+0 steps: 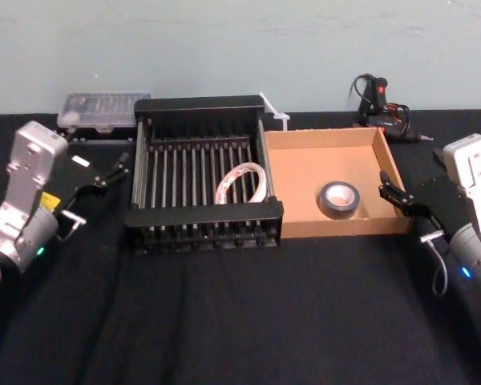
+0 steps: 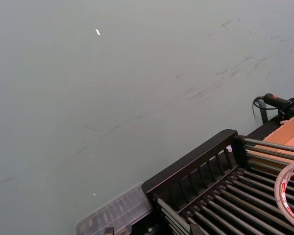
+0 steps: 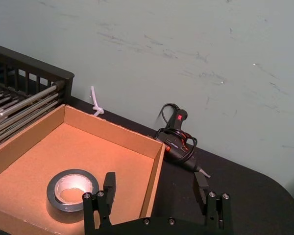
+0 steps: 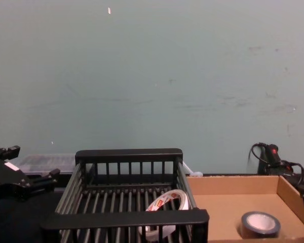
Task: Pick up the white tape and place it into the black box , Pick up the silver tape and place it into the brown box.
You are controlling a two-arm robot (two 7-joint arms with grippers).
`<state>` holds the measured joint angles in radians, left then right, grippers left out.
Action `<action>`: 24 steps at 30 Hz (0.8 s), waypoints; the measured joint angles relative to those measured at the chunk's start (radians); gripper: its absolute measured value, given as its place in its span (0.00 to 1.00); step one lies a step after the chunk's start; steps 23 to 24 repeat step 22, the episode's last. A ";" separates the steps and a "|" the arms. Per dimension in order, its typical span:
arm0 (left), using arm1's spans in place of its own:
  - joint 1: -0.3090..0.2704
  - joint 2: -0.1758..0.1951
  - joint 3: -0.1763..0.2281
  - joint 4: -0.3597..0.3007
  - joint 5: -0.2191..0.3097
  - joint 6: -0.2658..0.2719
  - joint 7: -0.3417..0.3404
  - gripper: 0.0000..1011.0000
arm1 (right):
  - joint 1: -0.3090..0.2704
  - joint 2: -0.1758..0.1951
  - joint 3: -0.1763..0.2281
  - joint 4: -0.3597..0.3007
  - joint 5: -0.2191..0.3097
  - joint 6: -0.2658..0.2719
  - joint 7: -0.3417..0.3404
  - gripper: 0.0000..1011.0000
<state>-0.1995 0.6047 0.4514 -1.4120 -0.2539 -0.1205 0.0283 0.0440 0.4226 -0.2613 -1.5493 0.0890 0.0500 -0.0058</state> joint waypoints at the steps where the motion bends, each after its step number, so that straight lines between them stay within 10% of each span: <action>1: 0.000 0.000 0.000 0.000 0.000 0.000 0.000 0.99 | 0.000 0.000 0.000 0.000 0.000 0.000 0.000 0.99; 24: 0.000 0.000 0.000 0.000 0.000 0.000 0.000 0.99 | 0.000 0.000 0.000 0.000 0.000 0.000 0.000 0.99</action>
